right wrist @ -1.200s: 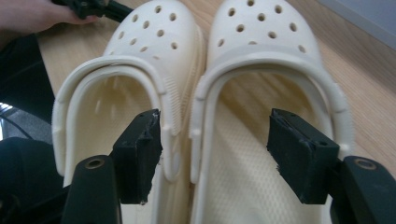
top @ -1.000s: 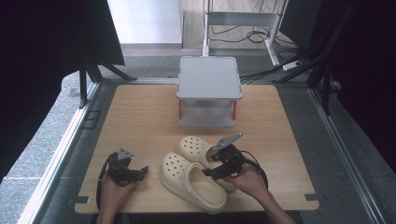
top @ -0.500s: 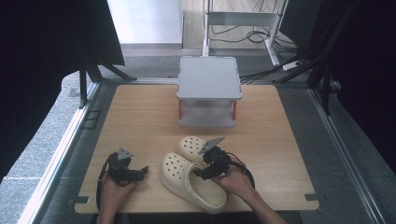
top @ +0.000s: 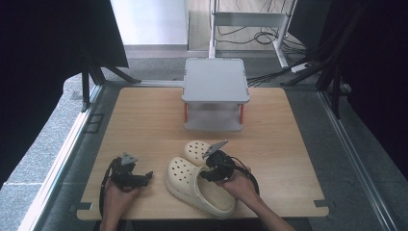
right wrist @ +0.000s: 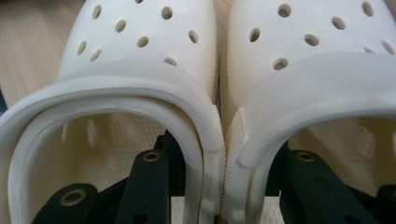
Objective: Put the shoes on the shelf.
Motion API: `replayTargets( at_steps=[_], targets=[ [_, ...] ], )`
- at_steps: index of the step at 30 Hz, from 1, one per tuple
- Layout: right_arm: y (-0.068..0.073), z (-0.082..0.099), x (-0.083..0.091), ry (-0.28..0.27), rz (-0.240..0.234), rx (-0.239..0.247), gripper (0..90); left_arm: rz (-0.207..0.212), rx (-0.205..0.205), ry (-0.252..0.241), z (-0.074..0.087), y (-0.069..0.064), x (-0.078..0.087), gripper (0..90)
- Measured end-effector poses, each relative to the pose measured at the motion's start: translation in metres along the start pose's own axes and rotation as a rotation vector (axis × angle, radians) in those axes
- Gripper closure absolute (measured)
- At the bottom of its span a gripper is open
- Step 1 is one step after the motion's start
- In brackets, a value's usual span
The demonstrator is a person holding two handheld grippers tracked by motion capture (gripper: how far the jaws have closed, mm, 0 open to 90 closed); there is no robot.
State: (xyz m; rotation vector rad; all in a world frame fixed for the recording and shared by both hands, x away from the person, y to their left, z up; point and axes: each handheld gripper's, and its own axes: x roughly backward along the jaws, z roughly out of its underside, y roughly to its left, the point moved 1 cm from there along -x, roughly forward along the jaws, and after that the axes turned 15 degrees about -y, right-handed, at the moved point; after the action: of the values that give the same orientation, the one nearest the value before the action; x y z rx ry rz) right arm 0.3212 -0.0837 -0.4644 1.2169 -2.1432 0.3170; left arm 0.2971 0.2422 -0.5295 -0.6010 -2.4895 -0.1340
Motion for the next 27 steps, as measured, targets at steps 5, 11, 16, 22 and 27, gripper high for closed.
replayTargets(
  at_steps=[5, 11, 16, 22, 27],
  targets=[
    [-0.003, -0.002, 0.004, 0.004, -0.016, -0.03, 64.5, 0.0, 0.0, 0.0, 0.0, 0.0, 0.0, 2.3],
    [-0.004, -0.008, 0.017, -0.012, -0.013, -0.032, 64.4, -0.002, 0.004, -0.003, 0.0, 0.0, 0.0, 2.3],
    [-0.008, -0.013, 0.025, -0.017, -0.017, -0.05, 64.4, -0.001, 0.003, -0.002, 0.0, 0.0, 0.0, 2.3],
    [-0.012, -0.016, 0.033, -0.012, -0.006, -0.052, 64.4, -0.001, 0.003, -0.002, 0.0, 0.0, 0.0, 2.3],
    [-0.016, -0.02, 0.04, -0.019, 0.004, -0.069, 64.4, -0.001, 0.001, -0.001, 0.0, 0.0, 0.0, 2.3]
  ],
)
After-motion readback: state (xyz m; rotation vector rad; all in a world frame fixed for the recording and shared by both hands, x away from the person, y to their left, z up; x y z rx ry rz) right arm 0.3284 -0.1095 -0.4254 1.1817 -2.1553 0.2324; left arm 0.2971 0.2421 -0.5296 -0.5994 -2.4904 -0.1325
